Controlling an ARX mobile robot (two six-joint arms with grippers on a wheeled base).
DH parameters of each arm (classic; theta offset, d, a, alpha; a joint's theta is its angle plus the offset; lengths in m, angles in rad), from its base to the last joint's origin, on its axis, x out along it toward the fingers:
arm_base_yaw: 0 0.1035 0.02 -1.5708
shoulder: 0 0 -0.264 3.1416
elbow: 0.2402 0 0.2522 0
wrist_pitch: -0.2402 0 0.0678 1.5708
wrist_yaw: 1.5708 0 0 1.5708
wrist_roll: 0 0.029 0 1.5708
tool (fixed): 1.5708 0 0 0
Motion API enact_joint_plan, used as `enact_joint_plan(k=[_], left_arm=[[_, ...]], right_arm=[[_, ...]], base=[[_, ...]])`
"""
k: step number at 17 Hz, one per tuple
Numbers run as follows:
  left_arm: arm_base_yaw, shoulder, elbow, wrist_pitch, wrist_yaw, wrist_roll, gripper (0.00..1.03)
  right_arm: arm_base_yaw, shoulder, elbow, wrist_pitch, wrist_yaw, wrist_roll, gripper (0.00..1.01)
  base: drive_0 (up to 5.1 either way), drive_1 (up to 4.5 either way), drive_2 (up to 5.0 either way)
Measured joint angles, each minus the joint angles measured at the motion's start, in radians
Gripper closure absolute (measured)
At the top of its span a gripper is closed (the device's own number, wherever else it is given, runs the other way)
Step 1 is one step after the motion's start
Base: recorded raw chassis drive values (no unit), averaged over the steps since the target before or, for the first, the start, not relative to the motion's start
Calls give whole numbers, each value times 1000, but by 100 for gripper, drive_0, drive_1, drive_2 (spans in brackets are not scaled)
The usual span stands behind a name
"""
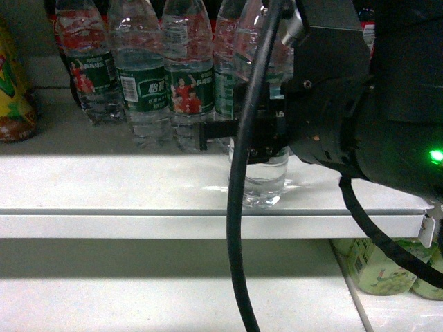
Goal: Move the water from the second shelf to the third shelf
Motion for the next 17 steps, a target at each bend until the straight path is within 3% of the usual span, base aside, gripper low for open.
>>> enact_joint_plan(k=[3,7,13,17], left_arm=[[0,0,0,0,0,0,5],[0,0,0,0,0,0,5],[0,0,0,0,0,0,5],[0,0,0,0,0,0,5]], right_arm=[[-17,-84,-105,24,-10,-26,61],[-82,-207,-221,51,-19,-44,61],[-204,-427,-364,0,-104,-84,61],[-336,-592,-449,-73,-169,-114,61]], base=[[0,0,0],[0,0,0],[0,0,0],[0,0,0]])
